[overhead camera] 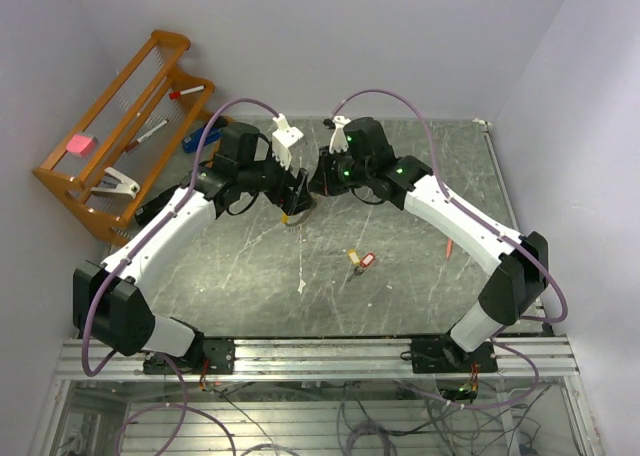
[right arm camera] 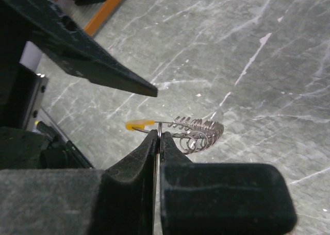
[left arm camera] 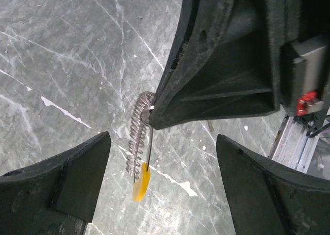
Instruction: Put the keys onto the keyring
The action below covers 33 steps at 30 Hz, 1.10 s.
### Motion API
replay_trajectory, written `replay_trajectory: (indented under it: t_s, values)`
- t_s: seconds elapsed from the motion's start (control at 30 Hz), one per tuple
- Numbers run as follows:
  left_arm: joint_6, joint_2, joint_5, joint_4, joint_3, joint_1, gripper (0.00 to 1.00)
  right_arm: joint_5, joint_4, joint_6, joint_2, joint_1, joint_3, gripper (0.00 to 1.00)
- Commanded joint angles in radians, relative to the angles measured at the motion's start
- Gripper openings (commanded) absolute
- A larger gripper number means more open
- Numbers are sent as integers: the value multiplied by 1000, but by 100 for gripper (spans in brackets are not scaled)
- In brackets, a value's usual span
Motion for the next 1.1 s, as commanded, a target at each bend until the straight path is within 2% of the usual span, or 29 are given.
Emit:
replay_trajectory:
  t_s: [0.0,0.23,0.37,0.73,1.07]
  values:
    - [34,-12,-32,0,0,-10,94,-112,42,19,-33,5,46,0]
    - [75,-29,29,-19,-9,-10,92,-251,80,-4,-82,5,-1,0]
    - [102,-30,86,-25,-20,-10,86,-302,104,4,-89,4,-12,0]
    - [132,-38,98,-69,19,-8,79,-302,84,-21,-104,4,-25,0]
    - [167,-44,110,-106,42,9,66,-291,67,-33,-130,-3,-41,0]
